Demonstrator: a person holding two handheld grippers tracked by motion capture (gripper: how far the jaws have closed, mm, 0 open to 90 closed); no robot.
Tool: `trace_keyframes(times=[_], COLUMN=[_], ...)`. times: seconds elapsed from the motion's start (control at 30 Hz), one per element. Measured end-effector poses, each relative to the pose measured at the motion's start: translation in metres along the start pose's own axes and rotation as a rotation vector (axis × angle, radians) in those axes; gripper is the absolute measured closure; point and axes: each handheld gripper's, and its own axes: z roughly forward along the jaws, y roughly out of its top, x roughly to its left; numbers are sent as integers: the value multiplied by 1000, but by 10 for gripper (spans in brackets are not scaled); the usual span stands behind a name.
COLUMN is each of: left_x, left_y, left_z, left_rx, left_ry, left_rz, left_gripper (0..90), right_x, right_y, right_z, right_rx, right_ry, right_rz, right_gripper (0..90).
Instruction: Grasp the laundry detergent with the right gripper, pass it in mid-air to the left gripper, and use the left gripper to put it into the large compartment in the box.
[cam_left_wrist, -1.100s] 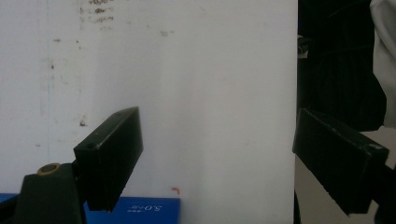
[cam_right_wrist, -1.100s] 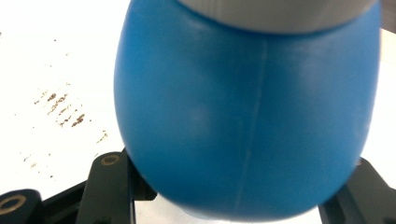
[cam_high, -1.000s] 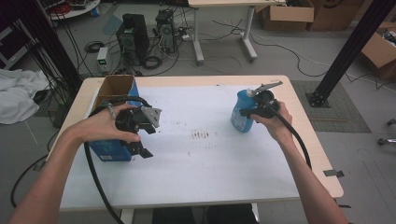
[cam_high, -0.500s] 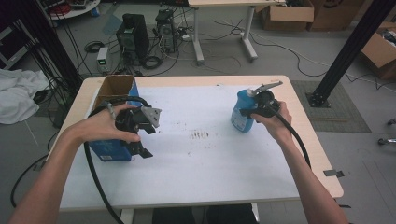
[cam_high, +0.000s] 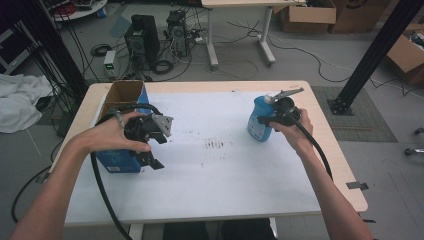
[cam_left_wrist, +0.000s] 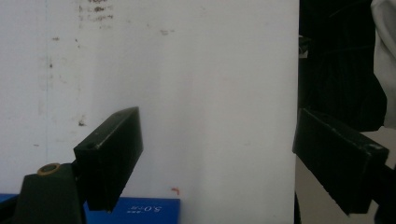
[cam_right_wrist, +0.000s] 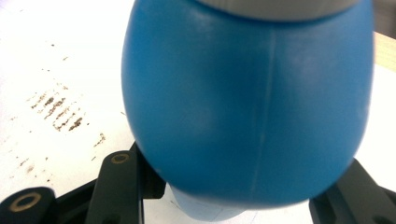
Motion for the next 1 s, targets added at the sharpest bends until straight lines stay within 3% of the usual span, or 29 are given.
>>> trace_keyframes(times=[0.33,0.6,1.0], left_x=[1,3,8], left_y=[-2,-1,14], left_z=[-1,-6,-23], left_rx=[-2,-16,-28], left_ry=[3,11,21], left_rz=[-5,-14,-13], left_gripper=[167,168,167], right_x=[-2,6,34], right_y=[1,4,24], right_z=[0,-7,-36], right_rx=[-6,-11,-19], right_ry=[10,66,191], right_rz=[5,-34,-180], right_gripper=[474,474,473])
